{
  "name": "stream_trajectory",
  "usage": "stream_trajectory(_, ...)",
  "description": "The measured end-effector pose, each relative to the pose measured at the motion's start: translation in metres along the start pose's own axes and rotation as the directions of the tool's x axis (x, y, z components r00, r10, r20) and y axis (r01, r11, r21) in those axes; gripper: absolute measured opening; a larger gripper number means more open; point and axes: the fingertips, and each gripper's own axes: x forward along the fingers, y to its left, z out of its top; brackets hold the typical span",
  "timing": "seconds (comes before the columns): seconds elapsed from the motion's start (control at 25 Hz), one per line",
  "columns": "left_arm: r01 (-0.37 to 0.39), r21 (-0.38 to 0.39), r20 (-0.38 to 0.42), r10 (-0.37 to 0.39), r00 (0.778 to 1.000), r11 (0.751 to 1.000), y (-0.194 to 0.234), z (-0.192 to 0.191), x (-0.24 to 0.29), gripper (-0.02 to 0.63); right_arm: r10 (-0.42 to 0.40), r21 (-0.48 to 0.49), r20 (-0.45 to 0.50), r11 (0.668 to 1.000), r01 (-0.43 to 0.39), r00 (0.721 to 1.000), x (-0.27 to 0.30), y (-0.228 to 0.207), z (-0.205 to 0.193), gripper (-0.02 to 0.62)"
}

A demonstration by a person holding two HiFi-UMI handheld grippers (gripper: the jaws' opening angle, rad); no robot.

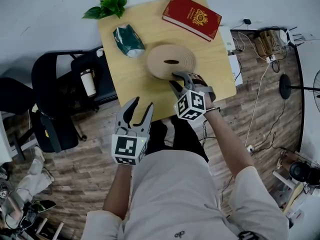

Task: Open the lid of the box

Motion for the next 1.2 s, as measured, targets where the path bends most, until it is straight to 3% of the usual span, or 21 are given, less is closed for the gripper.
stream_trajectory(1.2, -0.015, 0.025, 0.076, 0.013, 0.997, 1.000, -0.008, 0.024, -0.026, 0.174, -0.120, -0.137, 0.004, 0.983, 0.119, 0.993, -0.037, -0.027, 0.025, 0.070)
